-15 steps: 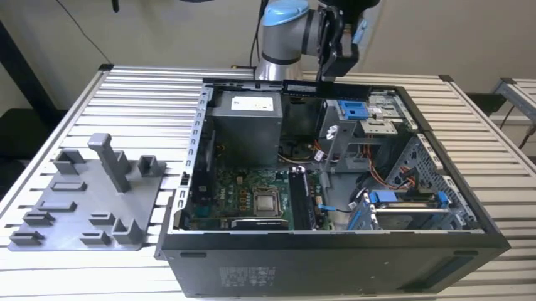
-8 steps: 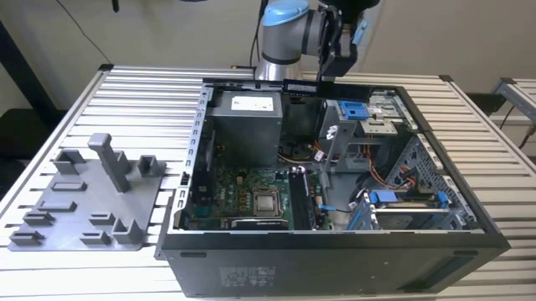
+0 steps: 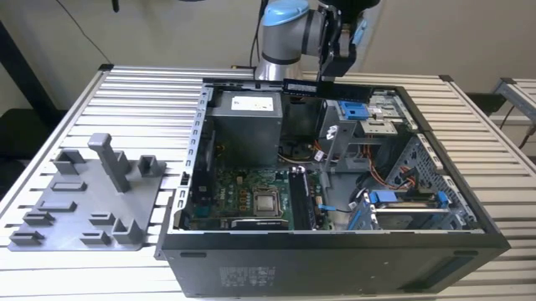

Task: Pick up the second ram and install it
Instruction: 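Insert the second ram into the second slot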

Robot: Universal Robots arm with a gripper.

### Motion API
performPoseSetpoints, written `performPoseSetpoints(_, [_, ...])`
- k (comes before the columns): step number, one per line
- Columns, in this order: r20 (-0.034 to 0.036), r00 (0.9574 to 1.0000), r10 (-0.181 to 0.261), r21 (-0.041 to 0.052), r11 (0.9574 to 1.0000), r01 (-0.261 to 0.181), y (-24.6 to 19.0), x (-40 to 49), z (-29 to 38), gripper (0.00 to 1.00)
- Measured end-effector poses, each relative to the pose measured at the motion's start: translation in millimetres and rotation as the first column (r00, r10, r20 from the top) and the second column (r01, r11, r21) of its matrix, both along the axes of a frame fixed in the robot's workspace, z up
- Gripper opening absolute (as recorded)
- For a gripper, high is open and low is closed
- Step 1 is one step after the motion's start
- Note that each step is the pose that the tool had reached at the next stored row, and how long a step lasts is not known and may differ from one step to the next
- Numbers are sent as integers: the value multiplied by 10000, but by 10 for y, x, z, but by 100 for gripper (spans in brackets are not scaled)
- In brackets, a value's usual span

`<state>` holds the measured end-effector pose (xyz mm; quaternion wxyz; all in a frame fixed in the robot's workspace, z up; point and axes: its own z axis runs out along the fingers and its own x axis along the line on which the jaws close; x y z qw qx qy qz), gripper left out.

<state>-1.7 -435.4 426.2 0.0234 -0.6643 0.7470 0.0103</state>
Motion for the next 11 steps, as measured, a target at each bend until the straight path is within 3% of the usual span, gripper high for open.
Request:
performPoseSetpoints(6, [0, 10000, -88, 1, 10000, 88, 0, -1, -1, 14])
performPoseSetpoints(11, [-1, 9979, -644, 0, 9979, 644, 0, -2, -4, 14])
